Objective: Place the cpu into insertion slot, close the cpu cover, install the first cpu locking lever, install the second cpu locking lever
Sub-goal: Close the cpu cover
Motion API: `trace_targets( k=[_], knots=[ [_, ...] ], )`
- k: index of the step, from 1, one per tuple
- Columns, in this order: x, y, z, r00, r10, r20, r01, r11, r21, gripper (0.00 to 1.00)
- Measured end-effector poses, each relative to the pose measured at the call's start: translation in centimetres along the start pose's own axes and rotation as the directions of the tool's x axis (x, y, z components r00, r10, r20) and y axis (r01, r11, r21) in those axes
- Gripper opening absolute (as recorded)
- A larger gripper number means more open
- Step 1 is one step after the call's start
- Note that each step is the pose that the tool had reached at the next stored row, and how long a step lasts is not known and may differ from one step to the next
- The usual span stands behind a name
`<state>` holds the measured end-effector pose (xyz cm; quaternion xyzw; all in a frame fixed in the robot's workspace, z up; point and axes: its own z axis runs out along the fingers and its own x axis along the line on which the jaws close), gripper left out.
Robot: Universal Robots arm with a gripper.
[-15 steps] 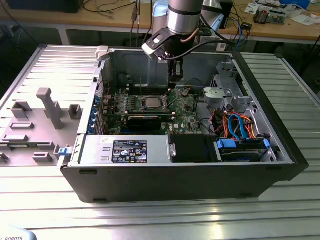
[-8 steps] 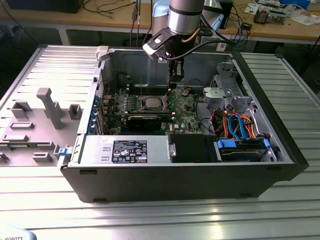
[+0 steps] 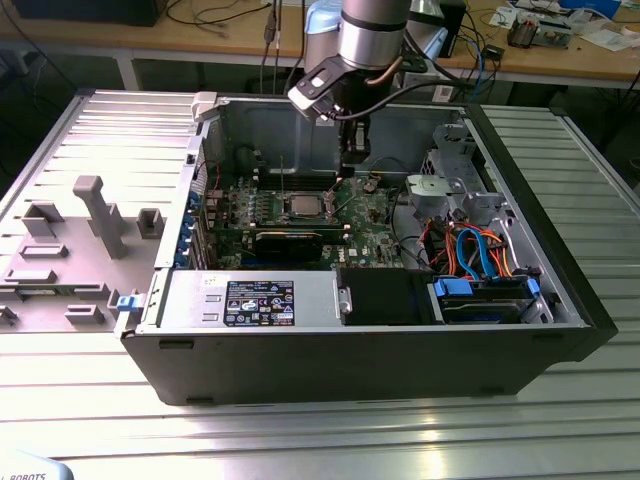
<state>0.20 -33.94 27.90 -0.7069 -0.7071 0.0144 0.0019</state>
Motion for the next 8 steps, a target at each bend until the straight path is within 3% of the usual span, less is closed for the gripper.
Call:
trace_targets(
  k=[8],
  knots=[
    [0.01,0.69,-0.01,1.0000,0.000,-0.0001,0.000,1.0000,0.0000,0.11]
  ],
)
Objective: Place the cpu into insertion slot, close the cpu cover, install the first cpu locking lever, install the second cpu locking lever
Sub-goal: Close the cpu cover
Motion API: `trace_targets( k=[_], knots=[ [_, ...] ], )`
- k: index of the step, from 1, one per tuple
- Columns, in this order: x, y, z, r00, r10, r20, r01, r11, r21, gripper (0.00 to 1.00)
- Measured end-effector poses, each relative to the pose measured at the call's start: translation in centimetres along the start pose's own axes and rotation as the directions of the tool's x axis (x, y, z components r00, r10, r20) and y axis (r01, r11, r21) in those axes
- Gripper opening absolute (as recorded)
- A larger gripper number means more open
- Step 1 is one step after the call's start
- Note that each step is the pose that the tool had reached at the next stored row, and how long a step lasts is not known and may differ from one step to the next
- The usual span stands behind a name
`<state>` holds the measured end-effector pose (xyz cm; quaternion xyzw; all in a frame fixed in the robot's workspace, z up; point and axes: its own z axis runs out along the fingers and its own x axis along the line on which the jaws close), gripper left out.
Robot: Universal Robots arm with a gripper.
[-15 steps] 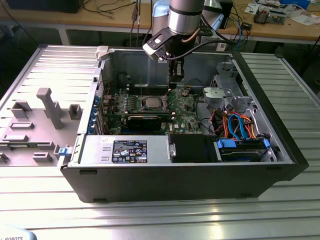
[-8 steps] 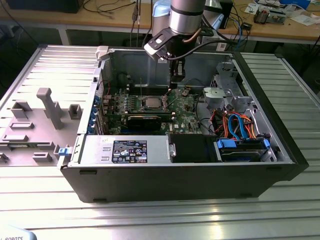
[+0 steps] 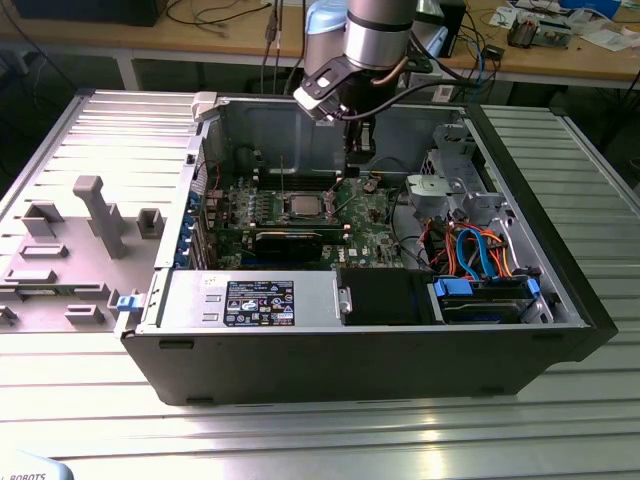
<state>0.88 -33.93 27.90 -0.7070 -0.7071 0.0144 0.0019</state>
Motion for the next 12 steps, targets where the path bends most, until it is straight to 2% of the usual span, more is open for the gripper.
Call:
trace_targets(
  k=[7,12],
  knots=[
    [0.04,0.87,-0.02,1.0000,0.000,0.0001,0.000,1.0000,0.0000,0.11],
    [0.04,1.07,-0.03,1.0000,0.000,0.0002,0.000,1.0000,0.0000,0.11]
  ],
)
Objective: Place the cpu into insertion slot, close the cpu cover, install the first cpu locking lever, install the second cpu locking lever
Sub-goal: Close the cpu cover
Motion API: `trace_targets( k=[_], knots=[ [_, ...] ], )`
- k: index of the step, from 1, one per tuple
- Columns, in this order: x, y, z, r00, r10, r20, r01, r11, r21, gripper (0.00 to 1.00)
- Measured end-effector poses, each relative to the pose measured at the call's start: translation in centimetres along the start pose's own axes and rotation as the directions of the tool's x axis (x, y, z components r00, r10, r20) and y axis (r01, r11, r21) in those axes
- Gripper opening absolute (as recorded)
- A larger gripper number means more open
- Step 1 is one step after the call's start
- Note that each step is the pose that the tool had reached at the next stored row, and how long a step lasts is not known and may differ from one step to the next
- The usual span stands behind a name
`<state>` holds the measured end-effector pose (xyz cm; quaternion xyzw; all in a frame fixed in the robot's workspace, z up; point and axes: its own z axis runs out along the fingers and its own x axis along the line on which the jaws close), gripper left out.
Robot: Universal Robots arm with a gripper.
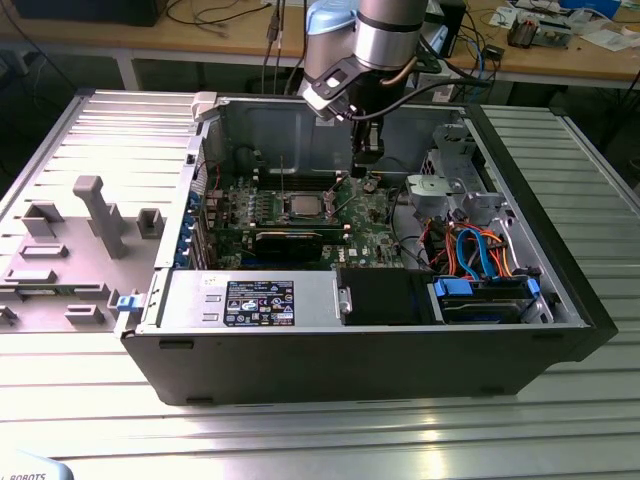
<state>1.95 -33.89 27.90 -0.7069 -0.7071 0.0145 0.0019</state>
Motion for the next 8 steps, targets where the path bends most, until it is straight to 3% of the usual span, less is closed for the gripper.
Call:
trace_targets(
  k=[8],
  knots=[
    [0.01,0.25,0.00,1.0000,0.000,-0.0001,0.000,1.0000,0.0000,0.11]
  ],
)
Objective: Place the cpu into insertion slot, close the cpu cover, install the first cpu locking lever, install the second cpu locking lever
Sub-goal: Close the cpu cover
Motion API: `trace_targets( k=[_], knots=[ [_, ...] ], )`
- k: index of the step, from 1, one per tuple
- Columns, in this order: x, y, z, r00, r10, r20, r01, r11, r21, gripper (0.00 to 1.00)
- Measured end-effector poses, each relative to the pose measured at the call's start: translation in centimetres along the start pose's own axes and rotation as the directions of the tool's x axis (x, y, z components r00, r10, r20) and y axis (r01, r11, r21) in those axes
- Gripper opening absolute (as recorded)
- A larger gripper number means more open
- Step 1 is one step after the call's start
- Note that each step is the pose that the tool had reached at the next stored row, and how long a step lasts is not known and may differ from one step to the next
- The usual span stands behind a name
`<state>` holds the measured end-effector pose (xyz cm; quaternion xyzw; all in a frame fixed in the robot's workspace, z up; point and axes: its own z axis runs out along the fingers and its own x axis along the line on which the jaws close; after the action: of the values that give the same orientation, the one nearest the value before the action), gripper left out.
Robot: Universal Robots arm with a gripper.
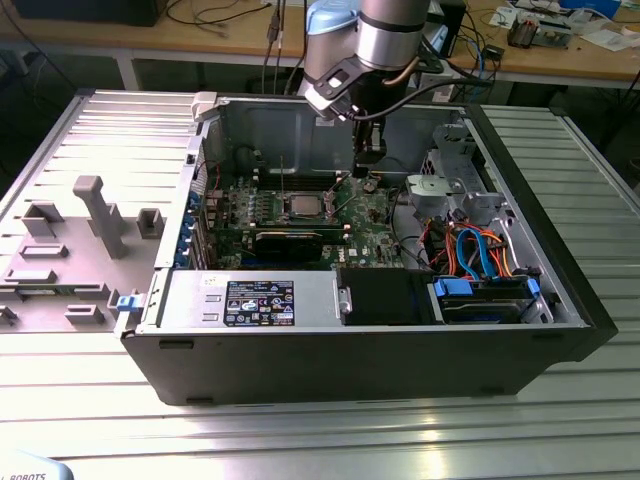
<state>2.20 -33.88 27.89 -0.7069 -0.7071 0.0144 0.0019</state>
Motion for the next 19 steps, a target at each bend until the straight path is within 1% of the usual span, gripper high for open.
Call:
trace_targets(
  k=[10,13,17,19],
  knots=[
    [0.03,0.31,0.00,1.0000,0.000,0.0000,0.000,1.0000,0.0000,0.11],
    [0.03,0.50,-0.01,1.0000,0.000,0.0001,0.000,1.0000,0.0001,0.11],
    [0.06,1.21,-0.02,1.0000,0.000,0.0000,0.000,1.0000,0.0000,0.11],
    [0.06,1.41,-0.03,1.0000,0.000,0.0000,0.000,1.0000,0.0000,0.11]
  ],
)
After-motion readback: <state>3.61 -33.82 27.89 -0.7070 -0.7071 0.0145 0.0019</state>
